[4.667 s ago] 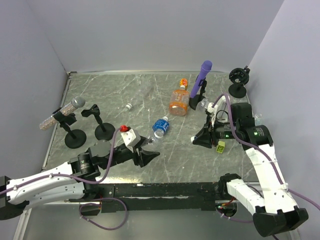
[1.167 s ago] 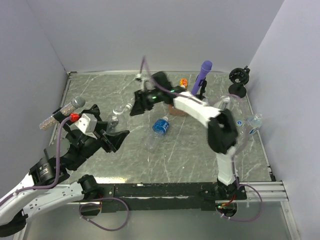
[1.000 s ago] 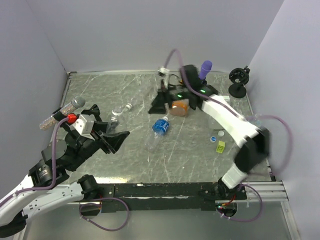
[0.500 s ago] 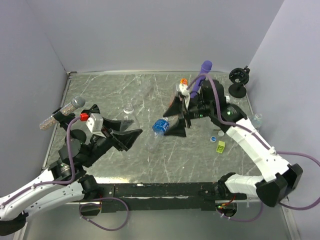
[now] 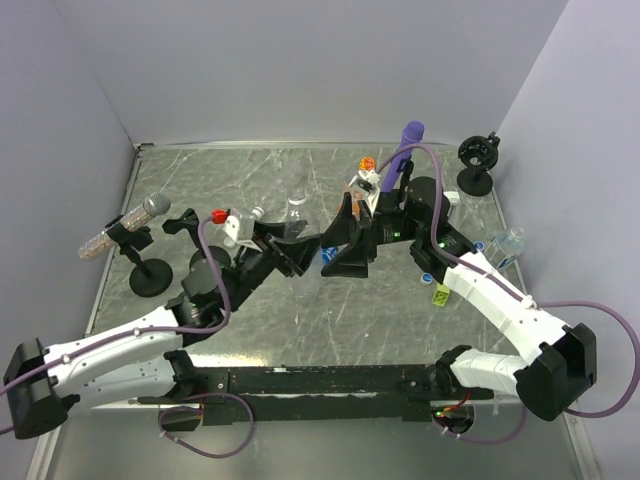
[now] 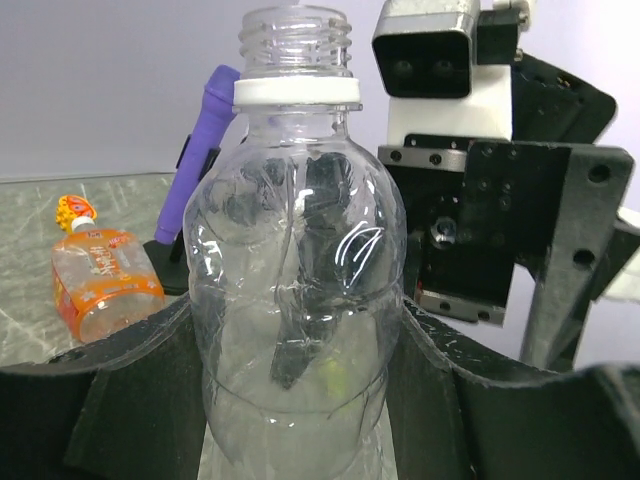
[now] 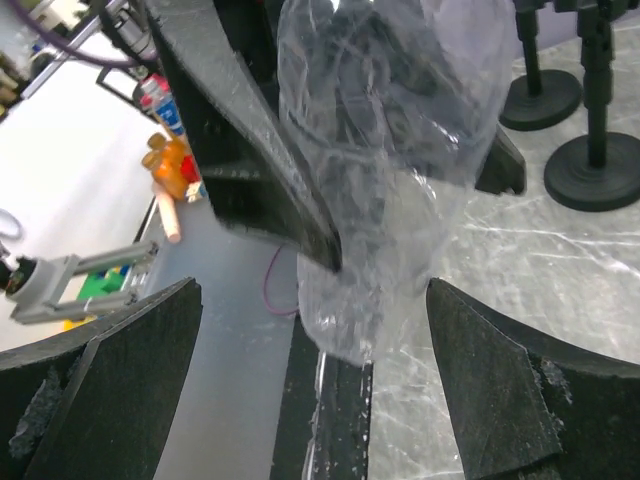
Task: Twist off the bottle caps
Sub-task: Place the plastic bottle at the center of the board.
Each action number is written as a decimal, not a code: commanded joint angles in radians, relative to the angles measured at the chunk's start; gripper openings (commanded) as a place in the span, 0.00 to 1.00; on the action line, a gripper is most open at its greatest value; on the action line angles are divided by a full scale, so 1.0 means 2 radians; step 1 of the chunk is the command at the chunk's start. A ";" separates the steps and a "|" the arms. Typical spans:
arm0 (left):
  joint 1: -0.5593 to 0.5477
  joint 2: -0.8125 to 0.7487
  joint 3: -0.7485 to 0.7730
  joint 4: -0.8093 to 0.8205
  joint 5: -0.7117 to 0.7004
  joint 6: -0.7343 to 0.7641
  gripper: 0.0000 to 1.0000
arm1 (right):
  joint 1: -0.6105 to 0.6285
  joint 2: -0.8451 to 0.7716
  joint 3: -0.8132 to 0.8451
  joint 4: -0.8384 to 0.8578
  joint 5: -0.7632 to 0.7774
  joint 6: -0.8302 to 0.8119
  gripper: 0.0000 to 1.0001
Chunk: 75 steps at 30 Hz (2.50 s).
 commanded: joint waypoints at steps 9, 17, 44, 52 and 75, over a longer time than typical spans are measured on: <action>-0.026 0.080 0.049 0.145 -0.047 -0.014 0.17 | 0.012 0.017 -0.002 0.009 0.067 0.019 0.99; -0.032 0.093 0.051 0.155 -0.079 -0.021 0.22 | 0.018 0.014 -0.008 0.007 0.061 0.006 0.72; 0.034 -0.008 0.307 -0.431 0.064 -0.081 0.97 | 0.008 -0.033 -0.038 -0.051 0.021 -0.134 0.35; 0.037 0.070 0.380 -0.494 0.137 -0.053 0.83 | 0.008 -0.031 -0.033 -0.067 0.013 -0.152 0.35; 0.048 0.076 0.394 -0.484 0.114 -0.061 0.66 | 0.009 -0.026 -0.034 -0.065 0.004 -0.150 0.36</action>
